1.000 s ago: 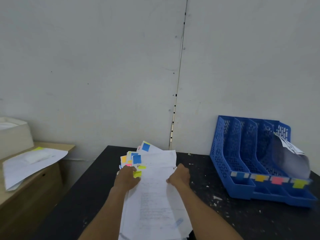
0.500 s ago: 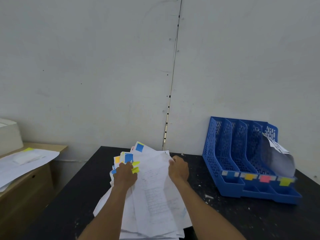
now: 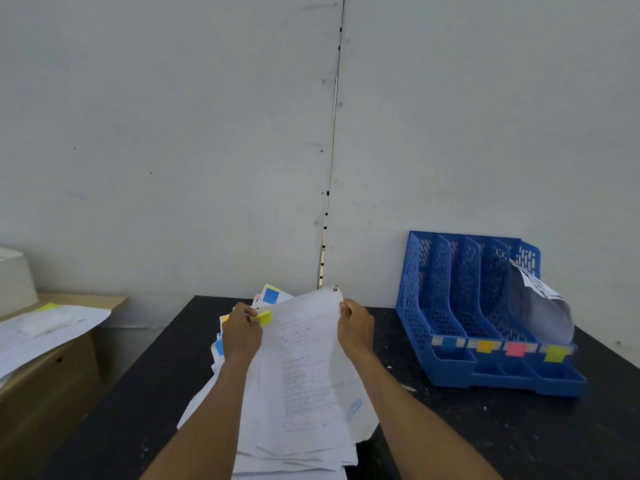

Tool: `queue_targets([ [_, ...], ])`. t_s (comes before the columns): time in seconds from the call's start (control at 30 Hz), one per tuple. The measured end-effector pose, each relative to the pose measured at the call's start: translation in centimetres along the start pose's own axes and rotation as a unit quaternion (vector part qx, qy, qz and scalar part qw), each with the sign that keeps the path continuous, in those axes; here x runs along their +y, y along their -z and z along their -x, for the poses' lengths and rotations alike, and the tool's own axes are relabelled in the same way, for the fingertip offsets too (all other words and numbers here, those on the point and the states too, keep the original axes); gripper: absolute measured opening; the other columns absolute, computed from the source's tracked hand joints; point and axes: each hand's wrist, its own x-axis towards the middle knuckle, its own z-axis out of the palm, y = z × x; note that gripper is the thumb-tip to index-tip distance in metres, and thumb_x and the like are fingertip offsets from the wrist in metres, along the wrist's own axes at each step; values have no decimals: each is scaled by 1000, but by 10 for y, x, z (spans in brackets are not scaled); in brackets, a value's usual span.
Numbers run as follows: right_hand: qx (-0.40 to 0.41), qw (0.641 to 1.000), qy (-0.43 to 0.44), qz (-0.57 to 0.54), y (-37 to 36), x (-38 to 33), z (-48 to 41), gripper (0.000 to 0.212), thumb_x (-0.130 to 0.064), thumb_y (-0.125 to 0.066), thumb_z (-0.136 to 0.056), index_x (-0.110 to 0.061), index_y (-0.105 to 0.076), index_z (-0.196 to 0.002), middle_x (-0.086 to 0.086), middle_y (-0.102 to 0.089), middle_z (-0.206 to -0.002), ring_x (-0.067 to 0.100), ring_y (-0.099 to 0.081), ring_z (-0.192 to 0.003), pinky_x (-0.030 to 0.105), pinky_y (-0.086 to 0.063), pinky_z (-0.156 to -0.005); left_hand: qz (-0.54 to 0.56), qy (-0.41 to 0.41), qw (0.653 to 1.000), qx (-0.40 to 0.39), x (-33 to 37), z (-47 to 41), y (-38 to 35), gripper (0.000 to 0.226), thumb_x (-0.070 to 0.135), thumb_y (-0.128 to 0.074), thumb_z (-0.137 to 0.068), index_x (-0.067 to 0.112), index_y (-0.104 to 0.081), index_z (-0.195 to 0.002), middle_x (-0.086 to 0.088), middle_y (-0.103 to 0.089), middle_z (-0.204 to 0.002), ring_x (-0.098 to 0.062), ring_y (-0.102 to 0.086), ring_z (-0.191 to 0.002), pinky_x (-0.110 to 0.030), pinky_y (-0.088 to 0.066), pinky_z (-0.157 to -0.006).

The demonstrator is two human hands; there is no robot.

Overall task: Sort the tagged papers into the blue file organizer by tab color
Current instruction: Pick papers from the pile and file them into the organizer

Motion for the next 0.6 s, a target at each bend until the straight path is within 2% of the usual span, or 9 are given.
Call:
queue_targets([
  [0.1, 47, 998, 10, 37, 0, 3, -1, 28, -22, -43, -102, -10, -65, -88, 0, -62, -87, 14, -58, -78, 18, -39, -60, 4, -2, 1000, 2, -5, -2, 3, 20, -7, -49, -88, 12, -54, -89, -6, -59, -94, -28, -59, -87, -29, -39, -67],
  [0.17, 73, 996, 14, 39, 2, 2, -2, 28, -23, -42, -102, -9, -66, -95, 2, -59, -94, 14, -57, -82, 17, -39, -62, 4, 7, 1000, 8, -7, -4, 7, 20, -5, -49, -87, 15, -54, -89, -8, -61, -93, -32, -61, -90, -33, -45, -67],
  [0.23, 66, 998, 18, 3, 5, -2, -1, 28, -21, -41, -102, -10, -62, -88, 1, -57, -83, 13, -53, -74, 16, -34, -55, 1, 23, 1000, -1, -8, -5, 9, 17, -2, -49, -87, 13, -56, -91, -13, -64, -97, -35, -60, -93, -36, -49, -72],
  [0.33, 37, 998, 15, -40, 7, -6, 2, 28, -21, -37, -103, -14, -51, -80, -3, -50, -65, 9, -44, -59, 22, -31, -51, -15, 43, 998, -32, -4, -2, 6, 12, 10, -53, -92, 7, -60, -102, -15, -65, -108, -34, -59, -101, -34, -43, -78],
  [0.47, 13, 997, 14, -78, 5, -9, 2, 30, -23, -35, -104, -15, -49, -78, -3, -49, -65, 7, -42, -58, 22, -31, -52, 1, 60, 996, -62, 6, 9, 0, 37, 27, -52, -98, 4, -50, -127, -15, -58, -124, -34, -51, -117, -32, -35, -87],
  [0.53, -1, 996, 19, -90, 6, -9, 2, 33, -22, -35, -104, -16, -46, -73, -3, -47, -64, 8, -40, -58, 22, -30, -53, 24, 65, 996, -54, 8, 11, 1, 40, 29, -54, -97, 5, -51, -129, -14, -58, -124, -34, -52, -117, -34, -36, -89],
  [0.6, -18, 995, 25, -96, 10, -8, 2, 33, -21, -36, -103, -17, -44, -71, -3, -46, -65, 7, -39, -60, 21, -30, -54, 76, 62, 994, -41, 9, 8, 0, 34, 26, -58, -95, 4, -57, -121, -14, -62, -114, -33, -56, -109, -32, -38, -83],
])
